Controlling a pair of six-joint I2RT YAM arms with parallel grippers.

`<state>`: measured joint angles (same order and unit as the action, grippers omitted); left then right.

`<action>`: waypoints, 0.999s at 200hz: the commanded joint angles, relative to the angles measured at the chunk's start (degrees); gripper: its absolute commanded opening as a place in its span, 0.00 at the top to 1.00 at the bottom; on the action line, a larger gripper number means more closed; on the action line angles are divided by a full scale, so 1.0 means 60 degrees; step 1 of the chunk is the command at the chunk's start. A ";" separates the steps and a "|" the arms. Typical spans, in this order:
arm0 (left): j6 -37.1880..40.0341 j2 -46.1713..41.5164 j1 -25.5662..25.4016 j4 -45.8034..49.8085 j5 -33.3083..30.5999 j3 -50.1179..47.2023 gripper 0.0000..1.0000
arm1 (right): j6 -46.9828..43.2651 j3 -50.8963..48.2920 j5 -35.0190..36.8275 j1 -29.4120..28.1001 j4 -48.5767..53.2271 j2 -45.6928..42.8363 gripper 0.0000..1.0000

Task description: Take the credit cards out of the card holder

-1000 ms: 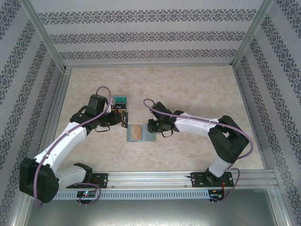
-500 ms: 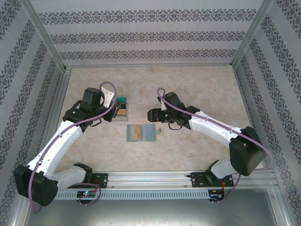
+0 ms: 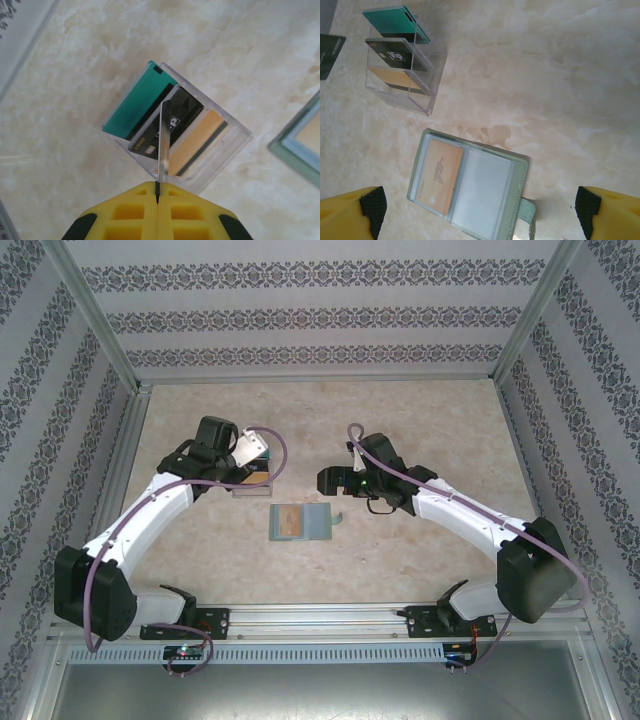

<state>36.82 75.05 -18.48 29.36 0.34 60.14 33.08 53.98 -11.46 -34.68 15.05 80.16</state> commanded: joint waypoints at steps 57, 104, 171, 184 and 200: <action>0.3888 0.0602 -0.0666 -0.3119 -0.1332 -0.1238 1.00 | 0.0196 0.0283 -0.0125 0.0256 0.0239 0.0205 0.02; 0.4224 0.0946 -0.0729 -0.3461 -0.1362 -0.1585 1.00 | 0.0199 0.0402 -0.0255 0.0372 0.0204 0.0424 0.02; 0.4175 0.1379 -0.0729 -0.3568 -0.1346 -0.1702 1.00 | 0.0232 0.0422 -0.0404 0.0480 0.0115 0.0634 0.02; 0.4204 0.1420 -0.0729 -0.3598 -0.1276 -0.1792 1.00 | 0.0247 0.0386 -0.0418 0.0492 0.0108 0.0643 0.02; 0.4206 0.1502 -0.0729 -0.3689 -0.1295 -0.1849 1.00 | 0.0243 0.0378 -0.0425 0.0506 0.0083 0.0666 0.02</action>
<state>60.95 83.22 -22.41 9.72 -7.57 50.02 33.89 55.35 -13.17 -32.34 15.64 83.40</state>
